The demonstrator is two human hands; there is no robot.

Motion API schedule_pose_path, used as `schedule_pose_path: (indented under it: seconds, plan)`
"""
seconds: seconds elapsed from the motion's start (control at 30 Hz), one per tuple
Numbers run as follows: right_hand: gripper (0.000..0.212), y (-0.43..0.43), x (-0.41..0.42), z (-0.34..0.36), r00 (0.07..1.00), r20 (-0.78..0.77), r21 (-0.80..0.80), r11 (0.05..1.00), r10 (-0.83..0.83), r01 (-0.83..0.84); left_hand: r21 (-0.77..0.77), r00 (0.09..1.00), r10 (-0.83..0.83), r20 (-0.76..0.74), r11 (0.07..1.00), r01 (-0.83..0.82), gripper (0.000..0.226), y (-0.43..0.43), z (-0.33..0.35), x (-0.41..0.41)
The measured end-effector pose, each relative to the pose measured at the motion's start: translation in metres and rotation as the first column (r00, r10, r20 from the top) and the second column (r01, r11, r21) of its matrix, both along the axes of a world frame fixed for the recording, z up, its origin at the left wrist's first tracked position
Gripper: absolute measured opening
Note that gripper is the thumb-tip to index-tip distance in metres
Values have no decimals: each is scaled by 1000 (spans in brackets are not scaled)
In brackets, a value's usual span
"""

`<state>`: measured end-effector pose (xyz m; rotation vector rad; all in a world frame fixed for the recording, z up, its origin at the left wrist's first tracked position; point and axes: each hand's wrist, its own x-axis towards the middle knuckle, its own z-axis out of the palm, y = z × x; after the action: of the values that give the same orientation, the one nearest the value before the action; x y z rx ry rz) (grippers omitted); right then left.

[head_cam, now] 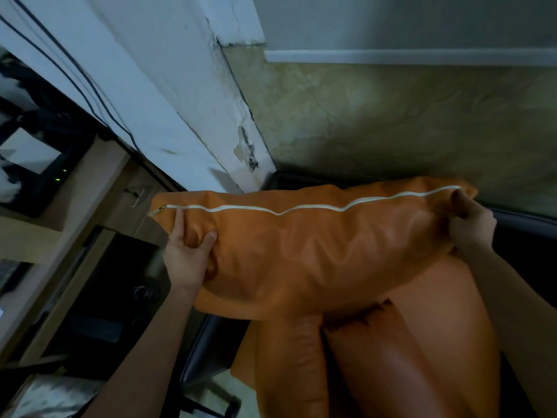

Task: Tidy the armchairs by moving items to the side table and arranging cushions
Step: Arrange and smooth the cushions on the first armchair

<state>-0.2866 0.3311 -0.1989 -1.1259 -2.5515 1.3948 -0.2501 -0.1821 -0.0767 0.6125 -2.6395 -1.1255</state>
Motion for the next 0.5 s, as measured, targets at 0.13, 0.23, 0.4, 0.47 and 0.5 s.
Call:
schedule_pose_path:
  seconds: [0.13, 0.23, 0.4, 0.47, 0.5]
  plan:
    - [62, 24, 16, 24, 998, -46, 76, 996, -50, 53, 31, 999, -49, -22, 998, 50, 85, 18, 7, -18]
    - [58, 49, 41, 51, 990, -100, 119, 987, -96, 108, 30, 995, -78, -68, 996, 80, 80, 47, 11, -34]
    - [57, 104, 85, 66, 969, -143, 153, 963, -201, 222, -4, 976, -204, -75, 979, 204, 78, 110, 9, -81]
    - [62, 125, 99, 63, 956, -138, 165, 946, -259, 280, -3, 955, -295, -30, 955, 295, 80, 127, -6, -106]
    - [61, 131, 106, 63, 953, -113, 165, 940, -282, 298, 42, 935, -355, -8, 934, 355, 81, 135, -16, -117]
